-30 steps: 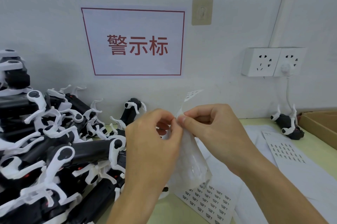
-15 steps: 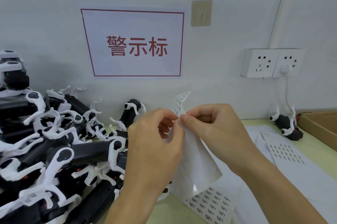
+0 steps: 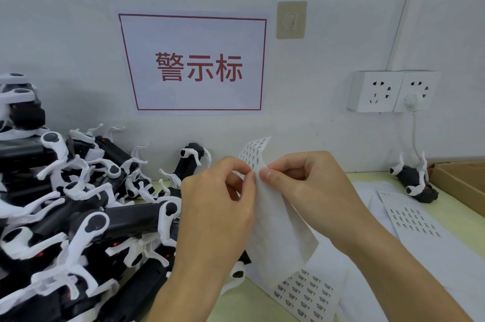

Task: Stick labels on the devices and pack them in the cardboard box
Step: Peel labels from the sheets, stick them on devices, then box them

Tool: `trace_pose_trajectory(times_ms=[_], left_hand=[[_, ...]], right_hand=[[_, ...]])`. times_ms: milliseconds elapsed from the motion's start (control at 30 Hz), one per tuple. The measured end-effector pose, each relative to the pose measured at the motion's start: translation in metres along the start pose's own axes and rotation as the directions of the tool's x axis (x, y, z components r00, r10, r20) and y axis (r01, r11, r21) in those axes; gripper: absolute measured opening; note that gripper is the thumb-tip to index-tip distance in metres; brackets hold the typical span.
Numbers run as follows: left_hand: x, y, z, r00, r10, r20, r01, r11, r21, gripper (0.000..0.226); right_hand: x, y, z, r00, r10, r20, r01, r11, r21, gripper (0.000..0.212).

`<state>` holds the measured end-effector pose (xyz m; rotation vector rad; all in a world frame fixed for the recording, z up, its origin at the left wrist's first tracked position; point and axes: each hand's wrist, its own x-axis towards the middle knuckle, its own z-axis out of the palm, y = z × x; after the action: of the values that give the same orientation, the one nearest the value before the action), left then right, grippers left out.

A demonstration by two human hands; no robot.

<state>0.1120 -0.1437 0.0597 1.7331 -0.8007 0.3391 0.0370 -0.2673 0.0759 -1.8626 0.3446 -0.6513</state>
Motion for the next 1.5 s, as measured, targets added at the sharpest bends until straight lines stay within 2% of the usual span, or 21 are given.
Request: trace_pose_trajectory(times_ms=[167, 367, 533, 733, 967, 1100, 1267, 1500], left_hand=[[0.001, 0.004, -0.002, 0.976, -0.191, 0.102, 0.207, 0.962, -0.176, 0.015], [0.002, 0.007, -0.006, 0.892, -0.396, 0.219, 0.45, 0.824, -0.344, 0.017], [0.004, 0.007, -0.006, 0.825, -0.466, 0.32, 0.565, 0.699, -0.439, 0.028], [0.006, 0.007, -0.007, 0.787, -0.486, 0.379, 0.616, 0.59, -0.522, 0.025], [0.004, 0.005, -0.003, 0.746, -0.514, 0.423, 0.66, 0.489, -0.57, 0.024], [0.004, 0.005, -0.002, 0.746, -0.518, 0.419, 0.656, 0.466, -0.593, 0.021], [0.004, 0.006, -0.002, 0.719, -0.565, 0.405, 0.673, 0.423, -0.607, 0.03], [0.004, 0.006, -0.002, 0.725, -0.579, 0.373, 0.659, 0.425, -0.62, 0.026]], right_hand=[[-0.001, -0.002, -0.001, 1.0, 0.001, -0.01, -0.001, 1.0, -0.001, 0.014], [-0.001, -0.004, -0.002, 1.0, -0.013, -0.017, 0.013, 1.0, -0.014, 0.015], [-0.001, -0.005, -0.005, 0.999, -0.035, -0.027, 0.034, 0.998, -0.053, 0.014], [0.0, -0.005, -0.009, 0.998, -0.042, -0.045, 0.039, 0.998, -0.057, 0.01], [-0.002, -0.004, -0.002, 0.991, -0.134, -0.014, 0.132, 0.985, -0.108, 0.012], [-0.002, -0.003, 0.001, 0.989, -0.149, -0.024, 0.144, 0.981, -0.133, 0.012], [-0.002, -0.003, 0.003, 0.984, -0.18, -0.016, 0.176, 0.974, -0.144, 0.017], [-0.003, -0.001, 0.009, 0.969, -0.246, -0.027, 0.238, 0.955, -0.176, 0.02]])
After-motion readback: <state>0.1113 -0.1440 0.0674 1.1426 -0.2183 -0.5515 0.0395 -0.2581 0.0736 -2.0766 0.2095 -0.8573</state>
